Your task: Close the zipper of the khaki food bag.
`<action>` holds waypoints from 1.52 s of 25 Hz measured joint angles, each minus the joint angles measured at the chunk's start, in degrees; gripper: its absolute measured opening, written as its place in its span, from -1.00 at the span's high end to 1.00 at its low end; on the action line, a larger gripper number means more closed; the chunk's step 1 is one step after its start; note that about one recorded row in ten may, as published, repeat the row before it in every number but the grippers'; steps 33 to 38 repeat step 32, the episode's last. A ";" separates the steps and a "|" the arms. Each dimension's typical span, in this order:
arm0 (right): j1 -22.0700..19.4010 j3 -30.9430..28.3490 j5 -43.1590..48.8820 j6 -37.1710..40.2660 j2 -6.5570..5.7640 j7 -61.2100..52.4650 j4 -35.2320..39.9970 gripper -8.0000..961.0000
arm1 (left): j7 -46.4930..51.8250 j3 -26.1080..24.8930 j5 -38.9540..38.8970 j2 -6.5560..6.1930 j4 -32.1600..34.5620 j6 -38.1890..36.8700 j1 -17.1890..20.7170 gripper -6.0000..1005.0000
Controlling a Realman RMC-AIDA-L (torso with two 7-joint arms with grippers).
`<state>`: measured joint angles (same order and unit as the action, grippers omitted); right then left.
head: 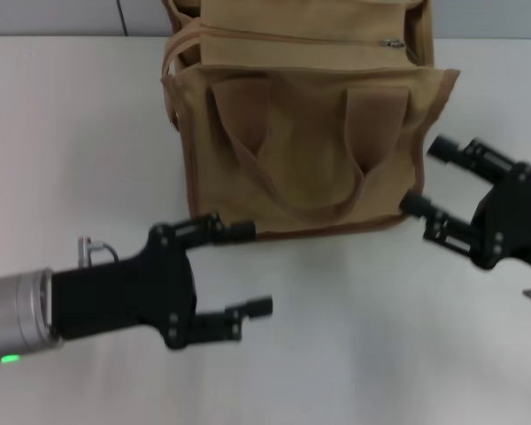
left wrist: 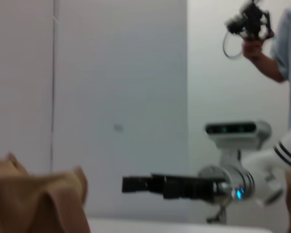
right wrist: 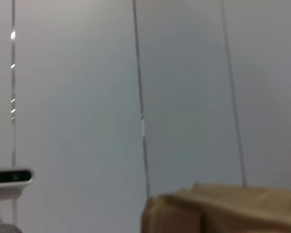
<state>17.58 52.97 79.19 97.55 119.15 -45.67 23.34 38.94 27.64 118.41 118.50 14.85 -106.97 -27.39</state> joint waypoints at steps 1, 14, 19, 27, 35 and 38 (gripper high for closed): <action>0.01 -0.07 1.44 -0.02 -0.02 0.00 0.06 -0.52 | 0.00 0.00 0.00 0.00 0.00 0.00 0.00 -0.56; 1.79 -0.03 16.32 -3.07 0.24 0.00 -0.23 -0.53 | -0.26 2.51 0.24 0.07 -0.02 6.77 3.93 -0.56; 2.72 0.43 16.38 -4.72 0.39 0.61 -1.40 -0.58 | -0.41 2.51 0.20 0.26 -0.53 6.59 4.01 -0.56; 3.65 0.64 16.15 -6.65 0.55 3.07 -4.24 -0.60 | -0.46 2.50 0.25 0.25 -0.72 6.60 4.51 -0.56; 3.74 0.64 16.09 -6.69 0.55 3.09 -4.47 -0.60 | -0.48 2.50 0.13 0.24 -0.73 6.80 4.72 -0.56; 3.74 0.64 16.09 -6.69 0.55 3.09 -4.47 -0.60 | -0.48 2.50 0.13 0.24 -0.73 6.80 4.72 -0.56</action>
